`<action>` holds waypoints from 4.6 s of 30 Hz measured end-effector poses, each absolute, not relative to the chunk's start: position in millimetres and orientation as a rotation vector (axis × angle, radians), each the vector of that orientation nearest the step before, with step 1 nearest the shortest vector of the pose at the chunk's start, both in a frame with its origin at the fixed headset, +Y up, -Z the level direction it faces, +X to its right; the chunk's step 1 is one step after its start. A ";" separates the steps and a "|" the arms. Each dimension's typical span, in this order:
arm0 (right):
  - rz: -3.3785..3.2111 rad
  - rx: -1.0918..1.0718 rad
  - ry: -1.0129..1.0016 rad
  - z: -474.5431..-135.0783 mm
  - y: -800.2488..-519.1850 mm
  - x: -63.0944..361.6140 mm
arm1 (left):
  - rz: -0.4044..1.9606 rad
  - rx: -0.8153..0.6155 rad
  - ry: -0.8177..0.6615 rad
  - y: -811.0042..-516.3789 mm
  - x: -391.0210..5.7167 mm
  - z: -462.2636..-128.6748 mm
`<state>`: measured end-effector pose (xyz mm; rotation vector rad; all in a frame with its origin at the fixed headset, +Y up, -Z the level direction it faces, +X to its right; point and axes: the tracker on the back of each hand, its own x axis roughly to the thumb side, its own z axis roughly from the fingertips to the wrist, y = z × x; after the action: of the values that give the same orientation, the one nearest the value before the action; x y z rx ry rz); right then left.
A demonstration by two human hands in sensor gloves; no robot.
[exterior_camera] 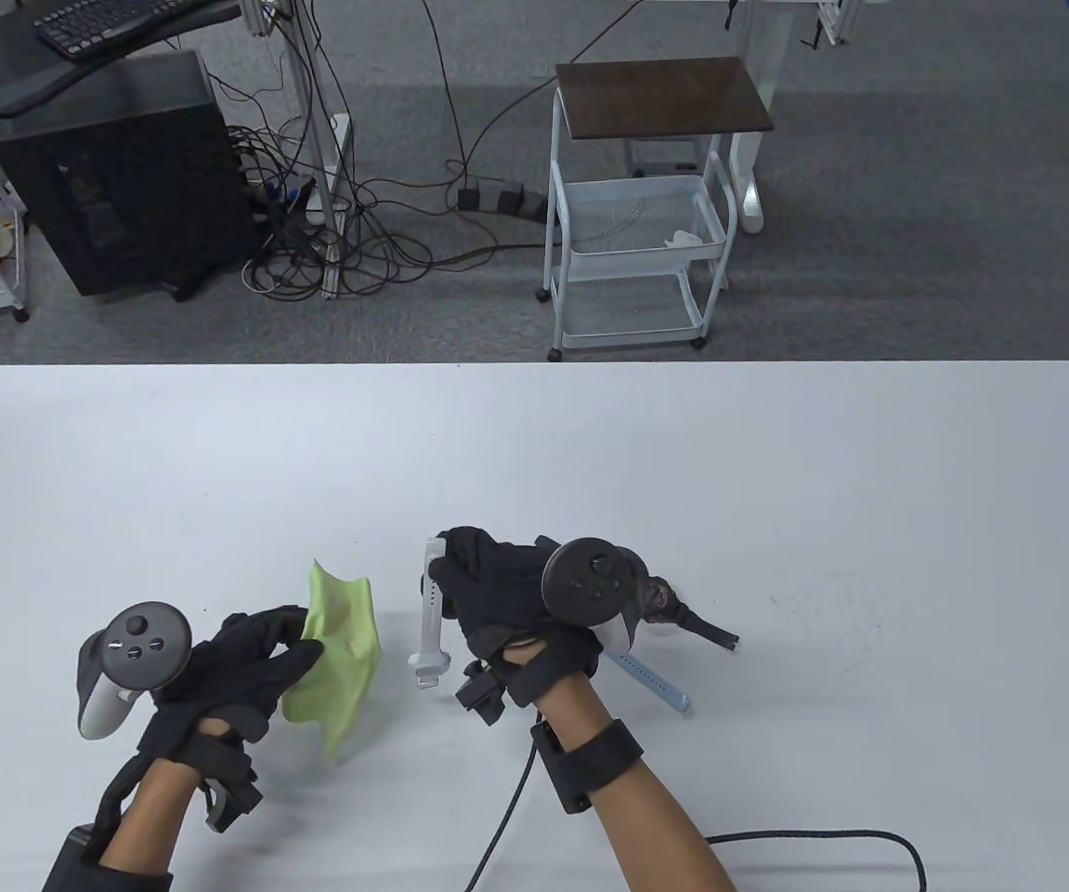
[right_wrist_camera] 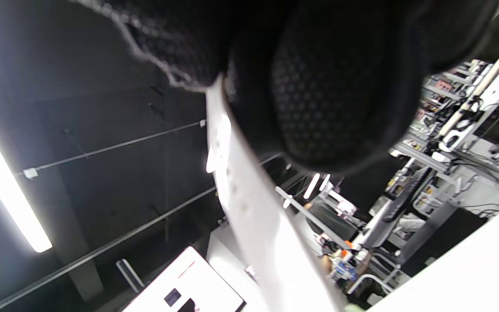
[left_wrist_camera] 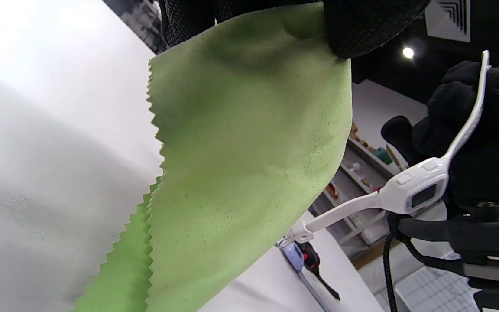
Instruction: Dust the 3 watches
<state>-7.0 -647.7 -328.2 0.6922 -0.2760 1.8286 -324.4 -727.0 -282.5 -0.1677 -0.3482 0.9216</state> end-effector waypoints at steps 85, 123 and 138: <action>1.677 0.528 -0.565 -309.0 -642.4 16.4 | 1.643 -0.547 -0.656 -768.6 -219.2 -255.3; 1.584 0.604 -0.601 -302.4 -641.9 8.5 | 1.366 -0.323 -0.575 -755.8 -249.2 -263.6; 1.539 0.593 -0.595 -302.8 -641.3 11.3 | 1.342 -0.286 -0.532 -756.4 -250.9 -262.7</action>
<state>11.3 -641.3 -302.8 0.5927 -0.5946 1.5389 -250.9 -756.4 -262.7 -0.2864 -0.5319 1.3418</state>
